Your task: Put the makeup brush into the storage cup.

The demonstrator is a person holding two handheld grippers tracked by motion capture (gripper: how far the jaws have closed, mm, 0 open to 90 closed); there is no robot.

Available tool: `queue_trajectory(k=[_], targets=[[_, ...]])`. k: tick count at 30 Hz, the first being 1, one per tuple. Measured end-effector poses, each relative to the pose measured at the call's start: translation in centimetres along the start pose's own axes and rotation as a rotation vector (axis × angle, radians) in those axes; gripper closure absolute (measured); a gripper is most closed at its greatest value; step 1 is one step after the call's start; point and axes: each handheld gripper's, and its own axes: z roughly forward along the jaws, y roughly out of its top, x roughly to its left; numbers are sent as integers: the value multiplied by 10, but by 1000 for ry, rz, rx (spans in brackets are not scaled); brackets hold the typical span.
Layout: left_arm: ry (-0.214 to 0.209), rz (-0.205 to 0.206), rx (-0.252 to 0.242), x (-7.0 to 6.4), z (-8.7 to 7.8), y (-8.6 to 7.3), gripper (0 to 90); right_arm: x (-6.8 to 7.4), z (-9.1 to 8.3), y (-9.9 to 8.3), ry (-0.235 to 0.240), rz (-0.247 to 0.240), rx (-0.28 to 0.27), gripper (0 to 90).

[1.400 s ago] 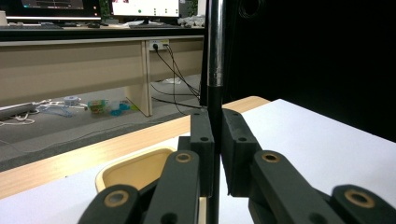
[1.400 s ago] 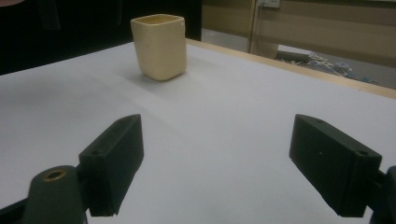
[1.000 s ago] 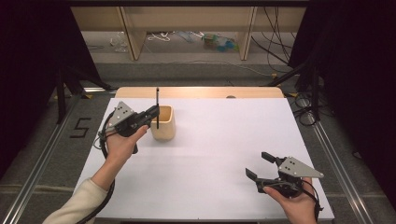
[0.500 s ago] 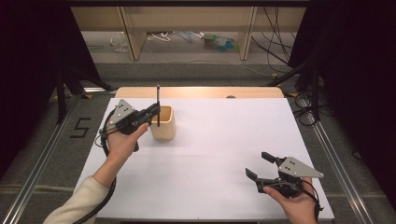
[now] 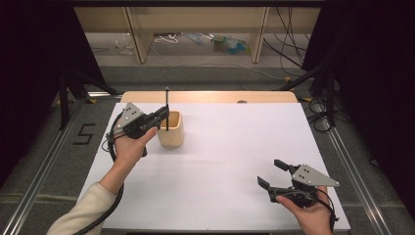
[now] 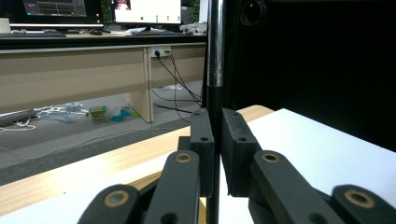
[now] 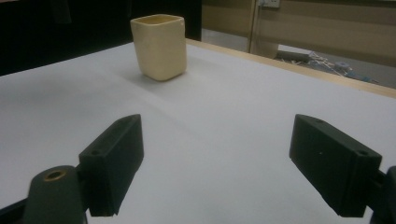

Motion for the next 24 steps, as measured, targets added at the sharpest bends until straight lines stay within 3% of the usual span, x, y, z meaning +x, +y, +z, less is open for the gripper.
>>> queue_trajectory(k=[24], targets=[[13, 0, -1, 5, 7, -1, 836, 0, 0, 0, 0, 2, 2, 190]])
